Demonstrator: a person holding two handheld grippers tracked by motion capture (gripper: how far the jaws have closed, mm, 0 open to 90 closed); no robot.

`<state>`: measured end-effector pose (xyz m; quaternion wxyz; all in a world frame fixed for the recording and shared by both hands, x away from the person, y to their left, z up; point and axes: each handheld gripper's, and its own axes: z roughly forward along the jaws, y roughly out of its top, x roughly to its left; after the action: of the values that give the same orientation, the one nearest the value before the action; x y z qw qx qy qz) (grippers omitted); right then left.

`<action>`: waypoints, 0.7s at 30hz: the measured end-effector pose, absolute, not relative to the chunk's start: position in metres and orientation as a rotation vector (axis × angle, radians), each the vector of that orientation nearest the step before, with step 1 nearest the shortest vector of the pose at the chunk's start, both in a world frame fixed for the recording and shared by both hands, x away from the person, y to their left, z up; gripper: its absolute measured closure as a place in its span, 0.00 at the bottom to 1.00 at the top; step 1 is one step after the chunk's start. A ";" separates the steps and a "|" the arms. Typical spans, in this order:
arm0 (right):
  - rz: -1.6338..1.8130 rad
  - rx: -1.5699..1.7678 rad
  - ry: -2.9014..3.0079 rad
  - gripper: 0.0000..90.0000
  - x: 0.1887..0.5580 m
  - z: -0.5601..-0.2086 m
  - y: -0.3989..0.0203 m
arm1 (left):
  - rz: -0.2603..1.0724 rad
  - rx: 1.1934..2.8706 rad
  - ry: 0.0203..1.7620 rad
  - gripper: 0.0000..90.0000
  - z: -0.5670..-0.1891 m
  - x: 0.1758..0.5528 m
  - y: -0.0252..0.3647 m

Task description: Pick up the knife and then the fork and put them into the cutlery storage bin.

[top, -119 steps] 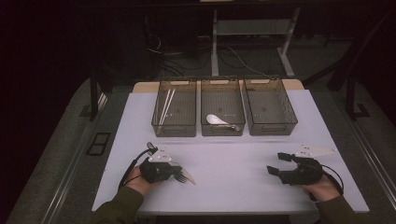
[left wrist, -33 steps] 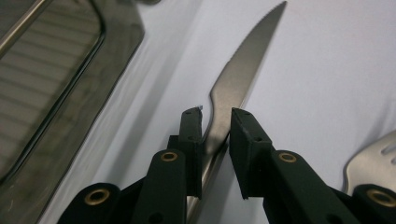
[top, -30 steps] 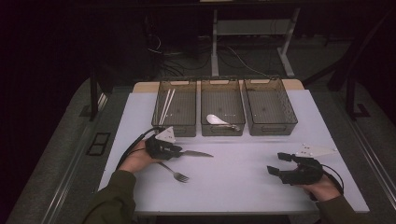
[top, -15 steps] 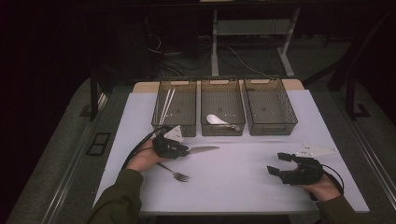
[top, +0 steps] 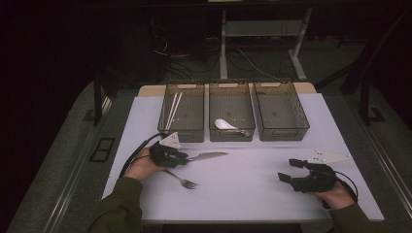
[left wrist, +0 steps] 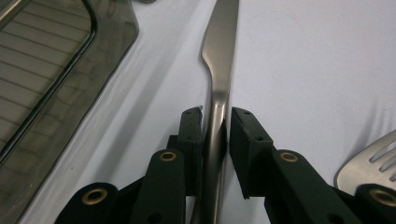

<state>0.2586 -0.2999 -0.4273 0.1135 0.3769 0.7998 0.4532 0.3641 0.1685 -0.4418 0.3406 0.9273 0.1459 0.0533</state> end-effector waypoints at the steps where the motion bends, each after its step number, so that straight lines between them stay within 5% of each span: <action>1: 1.330 1.106 2.347 0.30 0.259 -0.427 -0.300 | 0.135 2.411 0.375 0.83 -0.442 0.364 0.169; 21: 1.337 1.109 2.349 0.30 0.259 -0.427 -0.299 | 0.137 2.432 0.311 0.88 -0.438 0.362 0.162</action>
<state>0.2588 -0.2993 -0.4270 0.1097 0.3773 0.7992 0.4549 0.3623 0.1624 -0.4384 0.3362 0.9327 0.1194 0.0526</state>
